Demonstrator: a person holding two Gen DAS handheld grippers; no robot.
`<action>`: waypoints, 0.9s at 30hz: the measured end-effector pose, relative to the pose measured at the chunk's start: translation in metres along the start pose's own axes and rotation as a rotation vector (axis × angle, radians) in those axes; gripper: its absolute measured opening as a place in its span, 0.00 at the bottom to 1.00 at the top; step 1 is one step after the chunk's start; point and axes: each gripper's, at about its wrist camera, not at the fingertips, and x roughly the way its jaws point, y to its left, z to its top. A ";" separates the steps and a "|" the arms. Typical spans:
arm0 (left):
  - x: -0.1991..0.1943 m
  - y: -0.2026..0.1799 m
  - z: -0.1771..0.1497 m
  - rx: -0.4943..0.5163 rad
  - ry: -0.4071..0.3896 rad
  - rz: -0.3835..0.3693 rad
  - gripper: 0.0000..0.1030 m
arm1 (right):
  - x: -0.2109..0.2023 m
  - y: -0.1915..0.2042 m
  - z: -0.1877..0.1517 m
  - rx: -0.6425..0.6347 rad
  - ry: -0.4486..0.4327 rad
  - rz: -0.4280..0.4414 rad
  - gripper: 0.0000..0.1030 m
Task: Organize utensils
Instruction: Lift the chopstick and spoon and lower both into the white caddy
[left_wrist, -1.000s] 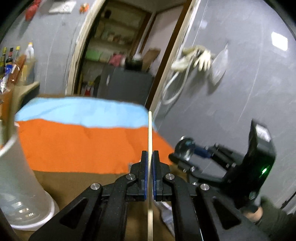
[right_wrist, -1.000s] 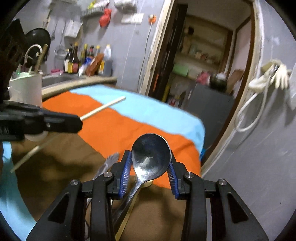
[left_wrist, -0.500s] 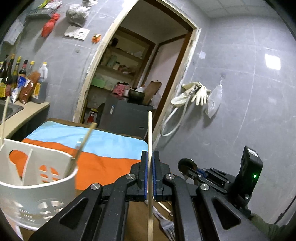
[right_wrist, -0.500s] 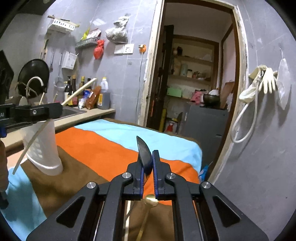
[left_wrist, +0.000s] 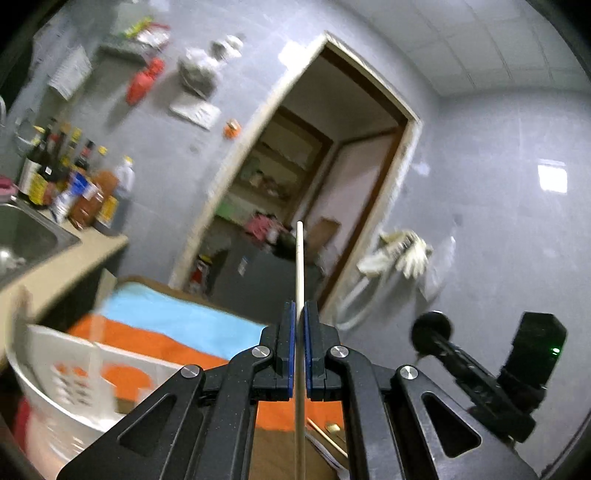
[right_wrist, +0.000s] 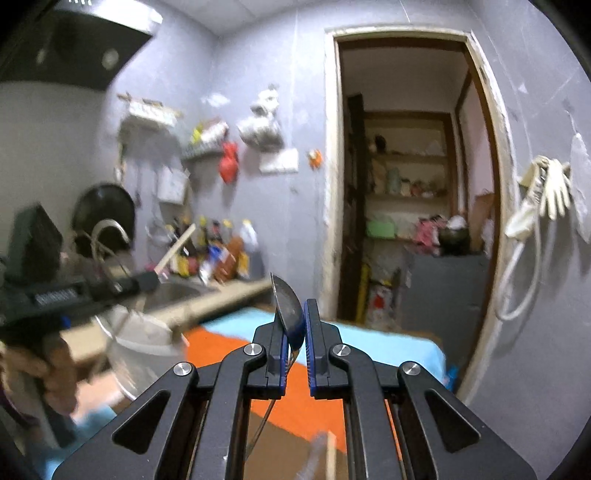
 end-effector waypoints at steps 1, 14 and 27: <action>-0.006 0.007 0.007 -0.001 -0.025 0.020 0.02 | 0.001 0.007 0.004 -0.003 -0.015 0.011 0.05; -0.048 0.109 0.046 -0.084 -0.291 0.183 0.02 | 0.069 0.095 0.030 -0.056 -0.173 0.104 0.05; -0.040 0.122 0.017 -0.003 -0.414 0.338 0.02 | 0.105 0.123 -0.014 -0.170 -0.153 0.033 0.05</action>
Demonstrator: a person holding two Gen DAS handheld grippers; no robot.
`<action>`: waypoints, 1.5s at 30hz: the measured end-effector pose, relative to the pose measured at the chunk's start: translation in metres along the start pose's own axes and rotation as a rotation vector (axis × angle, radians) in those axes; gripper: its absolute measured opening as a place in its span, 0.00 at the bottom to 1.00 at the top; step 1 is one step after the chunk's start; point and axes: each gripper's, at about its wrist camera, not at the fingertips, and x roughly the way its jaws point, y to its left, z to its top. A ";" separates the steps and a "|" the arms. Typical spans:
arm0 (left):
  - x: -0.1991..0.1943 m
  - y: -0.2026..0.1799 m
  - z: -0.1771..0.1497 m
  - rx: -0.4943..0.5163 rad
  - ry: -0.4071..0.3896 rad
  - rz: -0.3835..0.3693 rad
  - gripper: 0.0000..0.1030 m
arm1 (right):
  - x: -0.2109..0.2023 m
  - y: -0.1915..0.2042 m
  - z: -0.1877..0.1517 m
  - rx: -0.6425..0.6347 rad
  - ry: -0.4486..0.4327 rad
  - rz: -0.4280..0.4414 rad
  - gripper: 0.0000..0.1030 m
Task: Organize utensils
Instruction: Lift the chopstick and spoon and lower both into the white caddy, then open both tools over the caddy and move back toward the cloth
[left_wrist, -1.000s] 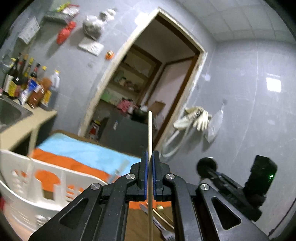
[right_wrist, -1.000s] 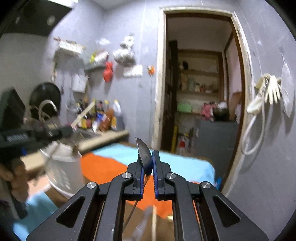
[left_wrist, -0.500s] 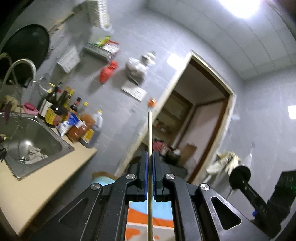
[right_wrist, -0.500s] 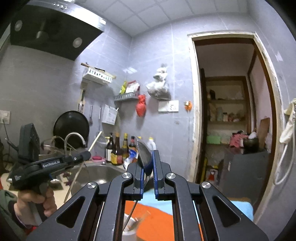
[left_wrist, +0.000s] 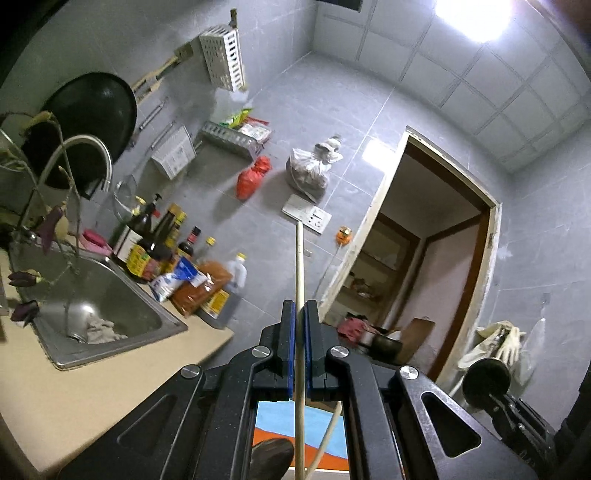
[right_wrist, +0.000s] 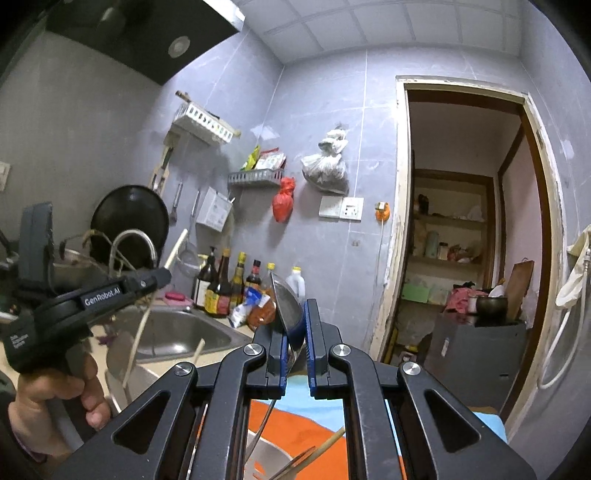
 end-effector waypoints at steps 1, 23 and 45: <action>-0.001 -0.001 -0.003 0.016 -0.007 0.005 0.02 | 0.002 0.001 -0.003 -0.002 0.009 -0.002 0.05; -0.019 -0.014 -0.030 0.147 0.024 -0.012 0.04 | 0.013 0.004 -0.034 0.037 0.120 0.063 0.09; -0.032 -0.048 -0.011 0.240 0.215 0.032 0.67 | -0.024 -0.017 -0.007 0.132 0.011 0.006 0.65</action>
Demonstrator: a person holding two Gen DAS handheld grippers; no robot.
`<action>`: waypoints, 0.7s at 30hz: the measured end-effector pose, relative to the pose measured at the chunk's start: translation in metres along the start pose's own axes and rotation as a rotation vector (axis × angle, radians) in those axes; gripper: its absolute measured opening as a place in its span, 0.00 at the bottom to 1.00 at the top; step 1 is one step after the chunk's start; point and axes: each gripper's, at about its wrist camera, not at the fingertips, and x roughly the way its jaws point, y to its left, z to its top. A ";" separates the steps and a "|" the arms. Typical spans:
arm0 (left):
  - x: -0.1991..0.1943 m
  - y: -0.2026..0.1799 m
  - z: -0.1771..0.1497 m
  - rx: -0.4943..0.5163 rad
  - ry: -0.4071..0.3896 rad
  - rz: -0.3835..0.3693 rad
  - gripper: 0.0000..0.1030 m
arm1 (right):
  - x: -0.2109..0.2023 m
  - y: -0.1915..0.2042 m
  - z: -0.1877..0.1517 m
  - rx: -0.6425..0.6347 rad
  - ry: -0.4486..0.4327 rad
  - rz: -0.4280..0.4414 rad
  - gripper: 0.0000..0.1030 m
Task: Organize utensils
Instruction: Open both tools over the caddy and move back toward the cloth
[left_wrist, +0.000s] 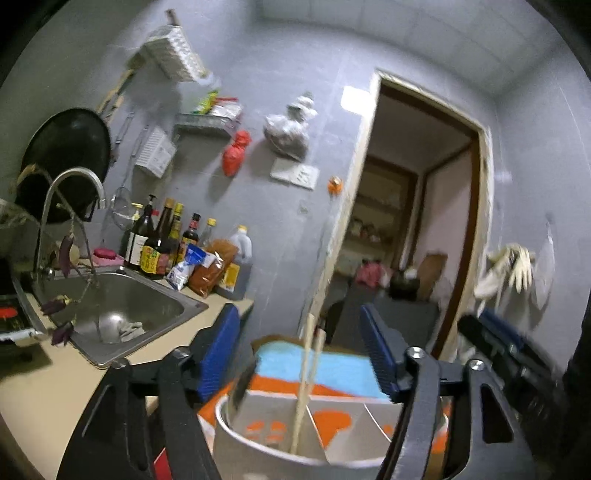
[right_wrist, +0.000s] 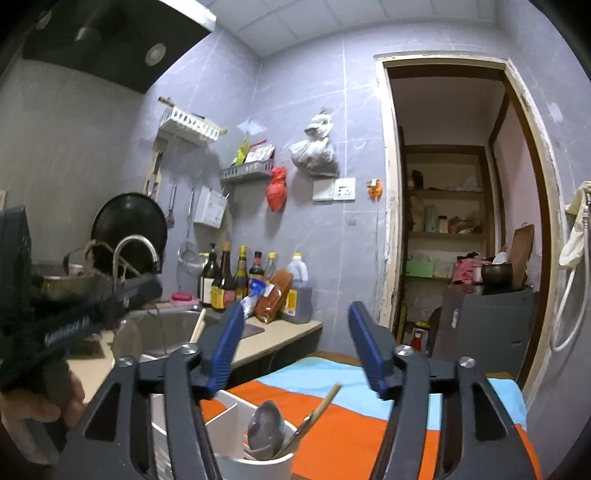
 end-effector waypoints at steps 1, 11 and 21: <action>-0.002 -0.004 0.000 0.012 0.011 -0.004 0.70 | -0.005 -0.002 0.003 0.001 -0.003 -0.004 0.69; -0.036 -0.065 0.008 0.100 0.088 -0.127 0.93 | -0.083 -0.031 0.033 0.013 -0.026 -0.072 0.96; -0.066 -0.129 0.009 0.168 0.135 -0.265 0.93 | -0.179 -0.087 0.068 0.082 0.021 -0.160 1.00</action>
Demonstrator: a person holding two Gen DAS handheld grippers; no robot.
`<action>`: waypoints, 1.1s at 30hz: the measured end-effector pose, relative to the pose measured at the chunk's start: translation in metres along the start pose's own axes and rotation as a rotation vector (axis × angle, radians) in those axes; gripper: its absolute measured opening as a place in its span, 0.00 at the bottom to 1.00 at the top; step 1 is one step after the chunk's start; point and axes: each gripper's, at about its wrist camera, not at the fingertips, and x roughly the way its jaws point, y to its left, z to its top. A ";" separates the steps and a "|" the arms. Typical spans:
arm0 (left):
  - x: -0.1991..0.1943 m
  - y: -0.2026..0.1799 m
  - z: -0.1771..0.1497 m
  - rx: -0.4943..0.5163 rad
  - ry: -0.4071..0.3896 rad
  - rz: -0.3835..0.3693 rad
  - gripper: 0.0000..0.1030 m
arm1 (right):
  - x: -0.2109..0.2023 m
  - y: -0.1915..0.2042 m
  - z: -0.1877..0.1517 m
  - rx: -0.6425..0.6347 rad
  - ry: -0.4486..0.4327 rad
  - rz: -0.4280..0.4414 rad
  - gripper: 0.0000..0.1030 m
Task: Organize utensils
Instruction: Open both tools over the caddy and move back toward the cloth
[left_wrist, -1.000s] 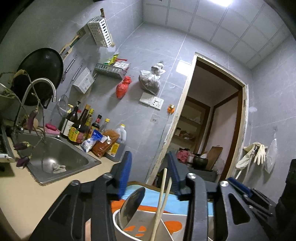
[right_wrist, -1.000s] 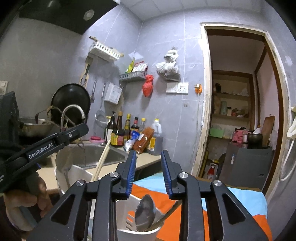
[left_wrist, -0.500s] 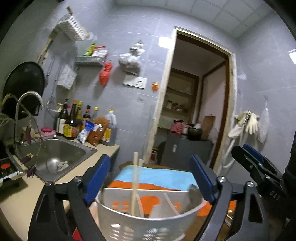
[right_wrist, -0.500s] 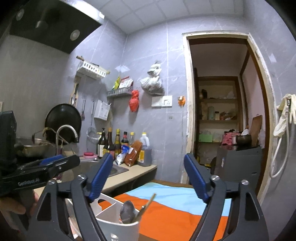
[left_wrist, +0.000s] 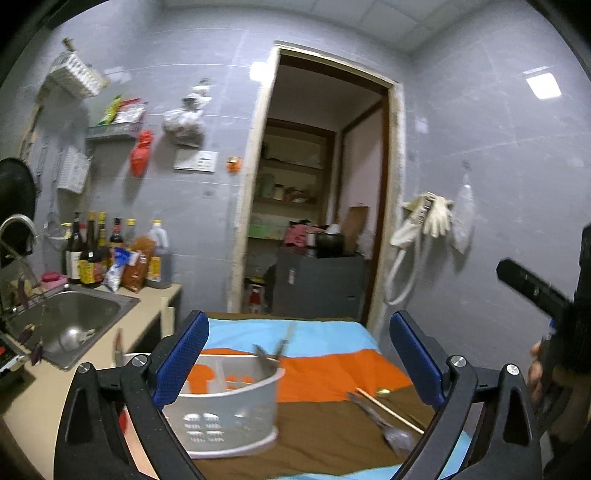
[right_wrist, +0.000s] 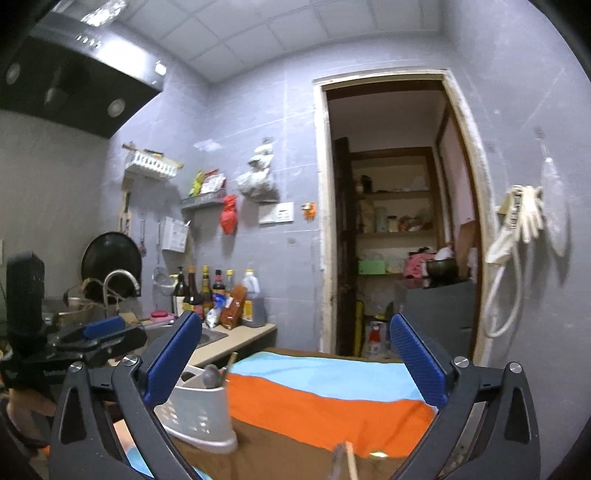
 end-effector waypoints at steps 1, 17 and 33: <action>-0.001 -0.005 0.000 0.006 0.006 -0.012 0.93 | -0.009 -0.006 0.005 -0.004 0.010 -0.014 1.00; 0.041 -0.074 -0.046 0.024 0.203 -0.122 0.93 | -0.050 -0.063 -0.026 -0.004 0.184 -0.148 1.00; 0.133 -0.071 -0.108 -0.028 0.531 -0.120 0.93 | 0.013 -0.105 -0.116 0.012 0.341 -0.145 1.00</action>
